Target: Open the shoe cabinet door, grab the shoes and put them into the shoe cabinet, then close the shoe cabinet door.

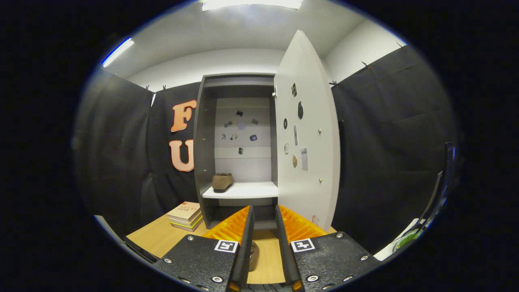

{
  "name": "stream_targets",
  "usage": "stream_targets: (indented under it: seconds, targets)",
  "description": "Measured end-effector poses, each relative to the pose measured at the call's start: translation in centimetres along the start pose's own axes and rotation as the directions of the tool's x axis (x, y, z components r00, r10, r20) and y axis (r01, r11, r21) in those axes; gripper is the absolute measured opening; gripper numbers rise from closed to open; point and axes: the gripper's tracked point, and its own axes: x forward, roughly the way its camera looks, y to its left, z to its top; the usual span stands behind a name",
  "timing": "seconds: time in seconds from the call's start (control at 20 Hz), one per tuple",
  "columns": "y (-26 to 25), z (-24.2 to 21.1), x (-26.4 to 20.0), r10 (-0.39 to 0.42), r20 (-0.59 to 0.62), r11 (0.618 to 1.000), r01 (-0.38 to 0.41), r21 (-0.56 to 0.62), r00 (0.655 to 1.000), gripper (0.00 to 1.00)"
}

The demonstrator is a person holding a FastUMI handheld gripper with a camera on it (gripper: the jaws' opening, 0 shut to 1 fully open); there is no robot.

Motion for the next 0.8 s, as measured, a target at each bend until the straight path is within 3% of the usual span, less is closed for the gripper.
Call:
stream_targets:
  seconds: [0.2, 0.5, 0.8]
  targets:
    - [1.3, -6.9, 2.7, 0.001, -0.071, 1.0, 0.001, 0.019, 0.997, 0.39]
    - [4.1, -18.4, 8.3, 0.043, -0.205, 0.997, -0.03, 0.067, 0.978, 0.39]
    - [5.2, -26.8, 13.6, 0.056, -0.283, 0.996, -0.034, 0.082, 0.958, 0.39]
